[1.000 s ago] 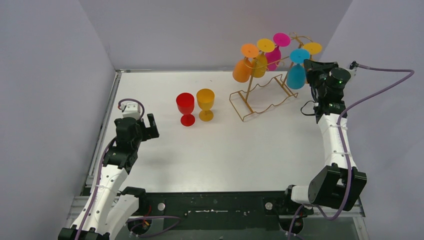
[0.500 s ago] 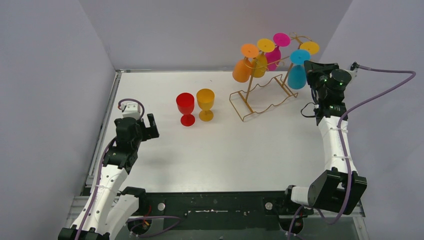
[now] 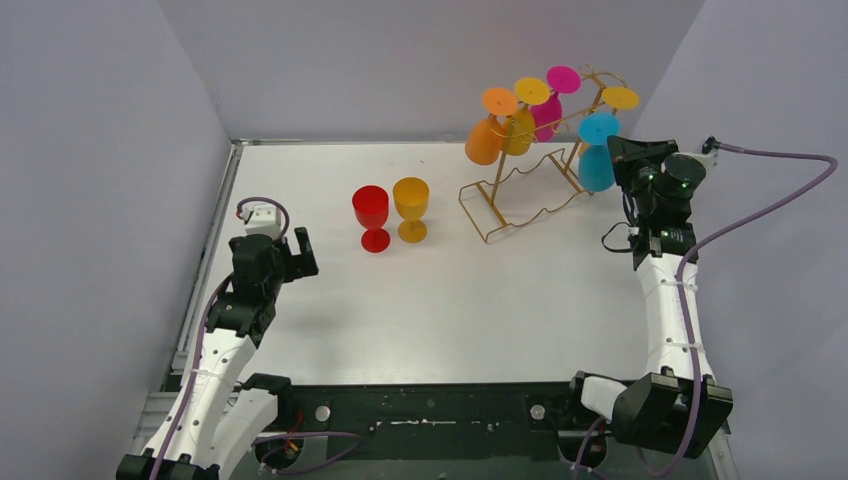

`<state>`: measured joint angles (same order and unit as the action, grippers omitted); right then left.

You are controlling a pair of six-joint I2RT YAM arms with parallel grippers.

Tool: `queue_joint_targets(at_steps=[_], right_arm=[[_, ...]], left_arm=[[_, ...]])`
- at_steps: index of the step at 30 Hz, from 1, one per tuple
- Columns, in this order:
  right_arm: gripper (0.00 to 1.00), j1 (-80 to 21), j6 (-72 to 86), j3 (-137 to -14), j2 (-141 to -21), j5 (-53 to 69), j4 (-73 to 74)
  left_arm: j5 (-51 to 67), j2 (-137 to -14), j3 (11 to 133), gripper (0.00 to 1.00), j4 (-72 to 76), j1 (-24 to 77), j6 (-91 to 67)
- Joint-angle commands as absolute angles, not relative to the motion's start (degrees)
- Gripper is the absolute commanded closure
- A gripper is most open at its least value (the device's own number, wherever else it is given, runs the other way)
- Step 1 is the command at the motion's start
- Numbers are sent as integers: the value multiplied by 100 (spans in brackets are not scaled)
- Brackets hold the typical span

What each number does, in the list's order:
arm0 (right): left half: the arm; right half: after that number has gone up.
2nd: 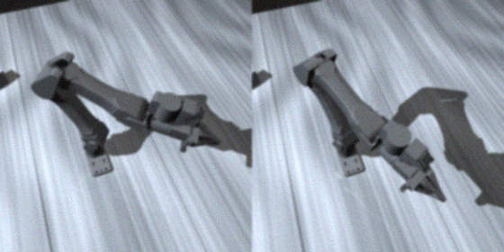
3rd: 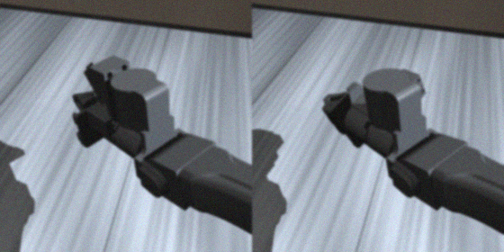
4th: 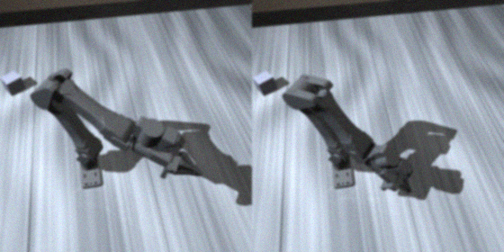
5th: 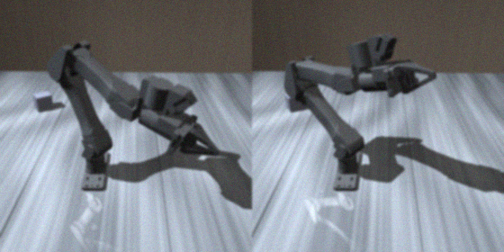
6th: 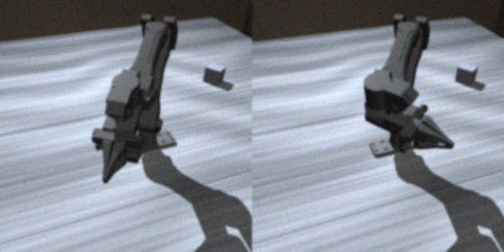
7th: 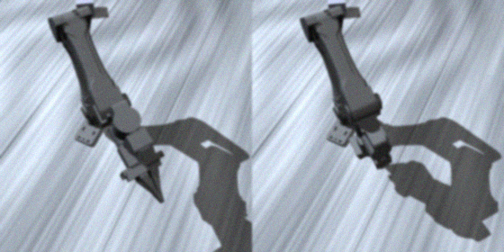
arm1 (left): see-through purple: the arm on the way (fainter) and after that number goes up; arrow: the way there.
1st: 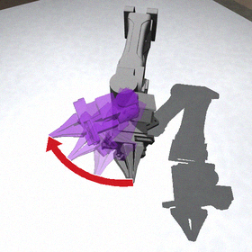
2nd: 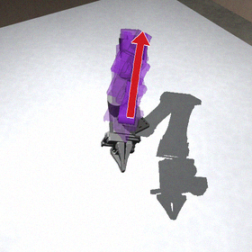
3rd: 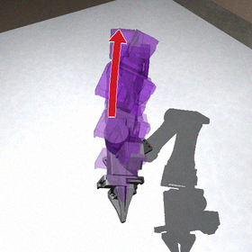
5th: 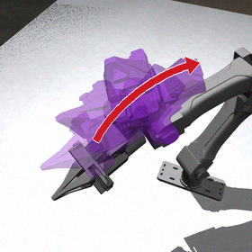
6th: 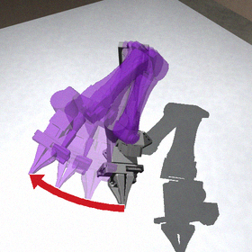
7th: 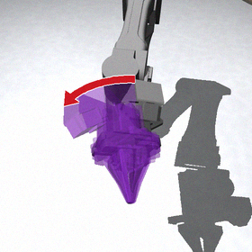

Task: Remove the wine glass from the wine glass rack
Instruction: Pick up the wine glass from the wine rack, then place the wine glass at the center of the board.

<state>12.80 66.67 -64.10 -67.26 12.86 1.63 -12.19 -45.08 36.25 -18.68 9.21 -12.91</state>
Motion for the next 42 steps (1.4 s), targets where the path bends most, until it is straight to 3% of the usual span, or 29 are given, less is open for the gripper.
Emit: queue_joint_targets(at_steps=[1, 17, 22, 28, 35, 42], right_arm=[[100, 1327, 6352, -6400, -6438, 1373, 218], [100, 1254, 5685, -5825, -5453, 2308, 785], [100, 1039, 5580, -5318, -5243, 2606, 510], [100, 498, 5256, -5115, -5519, 3133, 262], [100, -737, 4739, -5212, -6035, 3364, -124], [100, -1968, 4249, -5353, -6503, 3630, -761]], left_arm=[[-1261, -4509, 3750, 3, -1799, 886, -1256], [-1141, -4522, 3787, 3, -1874, 894, -1357], [-999, -4699, 4465, 3, -2546, 899, -1278], [1006, -4481, 4555, 3, -2165, 900, -1602], [4398, -5057, 4647, 2, -1186, 987, -2117], [4620, -5046, 4411, 6, 180, 1692, -2797]])
